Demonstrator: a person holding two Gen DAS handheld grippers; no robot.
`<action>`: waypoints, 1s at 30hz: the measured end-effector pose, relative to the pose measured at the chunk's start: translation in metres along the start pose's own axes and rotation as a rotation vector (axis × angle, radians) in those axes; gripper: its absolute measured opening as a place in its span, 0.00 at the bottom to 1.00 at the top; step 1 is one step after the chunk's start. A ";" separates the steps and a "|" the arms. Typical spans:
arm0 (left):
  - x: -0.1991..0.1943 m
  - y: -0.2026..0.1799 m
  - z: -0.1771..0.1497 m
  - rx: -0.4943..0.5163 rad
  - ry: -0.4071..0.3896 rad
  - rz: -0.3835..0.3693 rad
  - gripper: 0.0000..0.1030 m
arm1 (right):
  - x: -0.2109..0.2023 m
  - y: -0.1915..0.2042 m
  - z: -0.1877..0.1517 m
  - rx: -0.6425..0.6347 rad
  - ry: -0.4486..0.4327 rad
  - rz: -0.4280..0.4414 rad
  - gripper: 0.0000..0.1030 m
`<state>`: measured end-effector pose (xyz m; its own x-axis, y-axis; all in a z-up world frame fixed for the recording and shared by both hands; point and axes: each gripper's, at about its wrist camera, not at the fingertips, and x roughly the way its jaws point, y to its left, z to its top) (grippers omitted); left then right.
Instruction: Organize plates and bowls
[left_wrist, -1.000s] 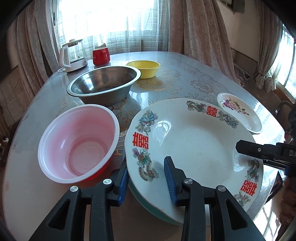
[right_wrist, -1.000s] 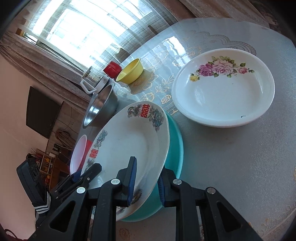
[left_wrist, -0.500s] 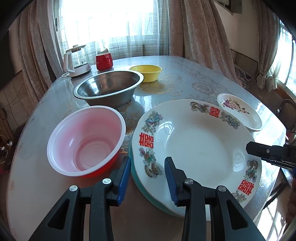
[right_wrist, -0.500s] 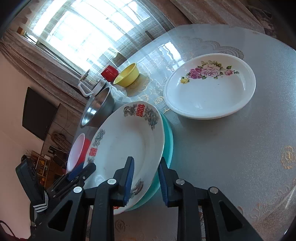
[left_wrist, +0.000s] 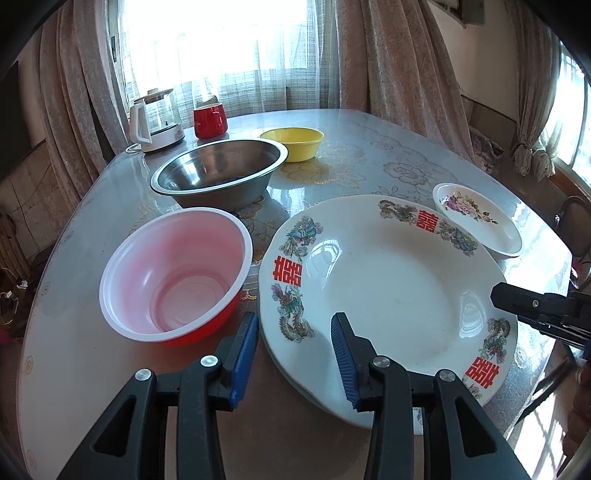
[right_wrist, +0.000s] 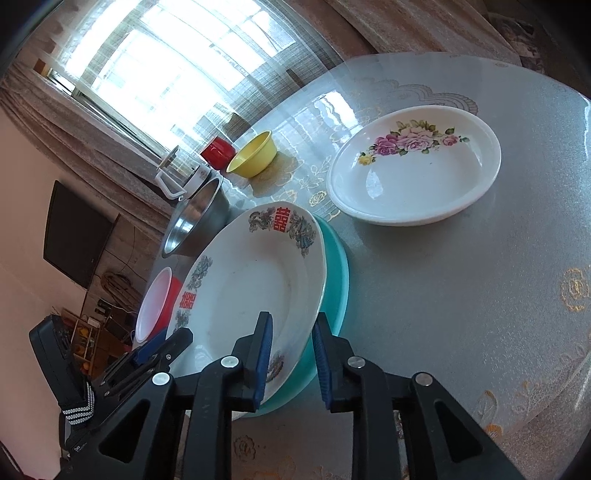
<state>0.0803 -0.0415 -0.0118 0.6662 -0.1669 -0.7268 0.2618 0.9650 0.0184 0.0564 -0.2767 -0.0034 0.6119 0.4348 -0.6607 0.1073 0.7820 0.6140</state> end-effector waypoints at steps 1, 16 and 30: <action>-0.001 -0.001 -0.001 0.005 0.002 0.002 0.46 | -0.001 0.000 0.000 0.004 -0.002 0.002 0.23; -0.025 -0.004 0.008 0.002 -0.015 0.051 0.65 | -0.024 0.024 -0.002 -0.135 -0.105 -0.103 0.28; -0.040 -0.017 0.014 0.001 -0.021 0.019 0.73 | -0.036 0.003 -0.005 -0.082 -0.144 -0.155 0.29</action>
<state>0.0592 -0.0547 0.0269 0.6852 -0.1530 -0.7121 0.2500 0.9677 0.0326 0.0305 -0.2876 0.0199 0.6991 0.2429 -0.6725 0.1486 0.8706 0.4690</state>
